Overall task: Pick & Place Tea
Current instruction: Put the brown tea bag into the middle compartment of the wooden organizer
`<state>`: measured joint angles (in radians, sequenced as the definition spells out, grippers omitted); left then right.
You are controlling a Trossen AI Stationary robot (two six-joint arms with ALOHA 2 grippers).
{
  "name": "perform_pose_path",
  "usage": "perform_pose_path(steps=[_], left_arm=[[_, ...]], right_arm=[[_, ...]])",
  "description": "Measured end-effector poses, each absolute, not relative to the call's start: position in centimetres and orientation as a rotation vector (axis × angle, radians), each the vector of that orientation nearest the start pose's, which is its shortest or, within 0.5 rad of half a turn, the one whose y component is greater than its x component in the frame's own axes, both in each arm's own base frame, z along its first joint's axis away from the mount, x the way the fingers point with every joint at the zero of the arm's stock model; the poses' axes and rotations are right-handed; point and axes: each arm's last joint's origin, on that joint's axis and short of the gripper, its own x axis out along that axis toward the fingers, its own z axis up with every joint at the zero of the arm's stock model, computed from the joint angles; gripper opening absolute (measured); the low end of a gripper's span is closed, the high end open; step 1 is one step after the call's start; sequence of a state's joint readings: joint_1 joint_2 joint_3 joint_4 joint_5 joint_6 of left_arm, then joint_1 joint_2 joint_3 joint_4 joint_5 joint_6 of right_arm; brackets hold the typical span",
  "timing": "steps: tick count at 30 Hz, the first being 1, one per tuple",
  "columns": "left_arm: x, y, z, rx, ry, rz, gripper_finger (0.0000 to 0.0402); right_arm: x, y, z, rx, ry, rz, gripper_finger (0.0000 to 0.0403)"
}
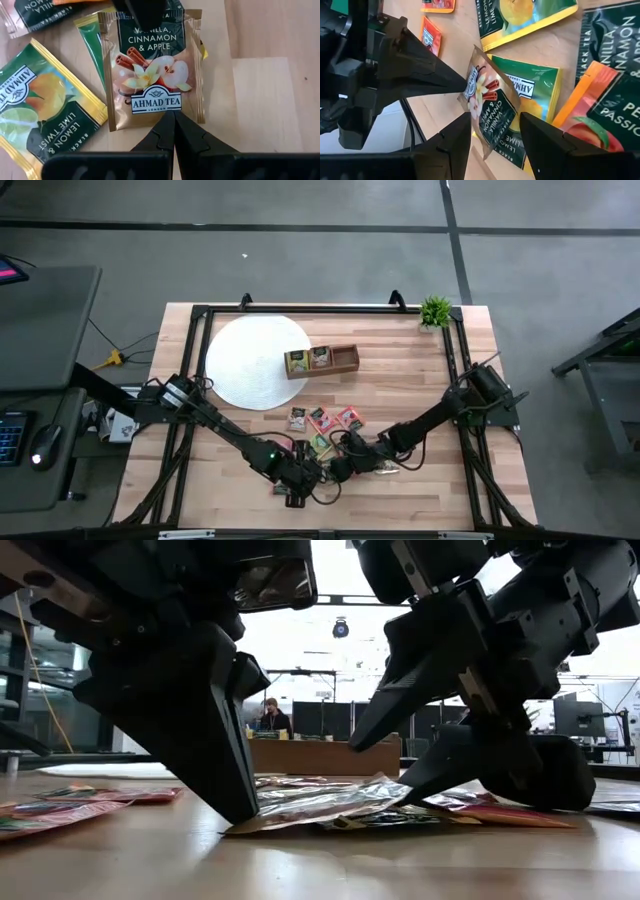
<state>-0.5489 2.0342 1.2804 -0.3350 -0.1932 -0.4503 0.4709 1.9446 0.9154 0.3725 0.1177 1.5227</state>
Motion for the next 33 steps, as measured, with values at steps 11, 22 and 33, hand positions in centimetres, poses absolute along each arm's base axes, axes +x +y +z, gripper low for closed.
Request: perform_pose_path(steps=[11, 22, 33], left_arm=[[35.2, -20.2, 13.2, -0.032, 1.02, -0.077, 0.0], [35.2, -20.2, 13.2, -0.029, 1.019, -0.073, 0.0], [34.2, -18.6, 16.0, 0.031, 1.082, -0.127, 0.0011]], right_arm=[[33.2, 16.3, 11.0, 1.251, 0.757, -0.222, 0.015], [33.1, 16.3, 10.9, 1.222, 0.77, -0.207, 0.0009], [33.1, 16.3, 10.9, 1.201, 0.777, -0.195, 0.0001]])
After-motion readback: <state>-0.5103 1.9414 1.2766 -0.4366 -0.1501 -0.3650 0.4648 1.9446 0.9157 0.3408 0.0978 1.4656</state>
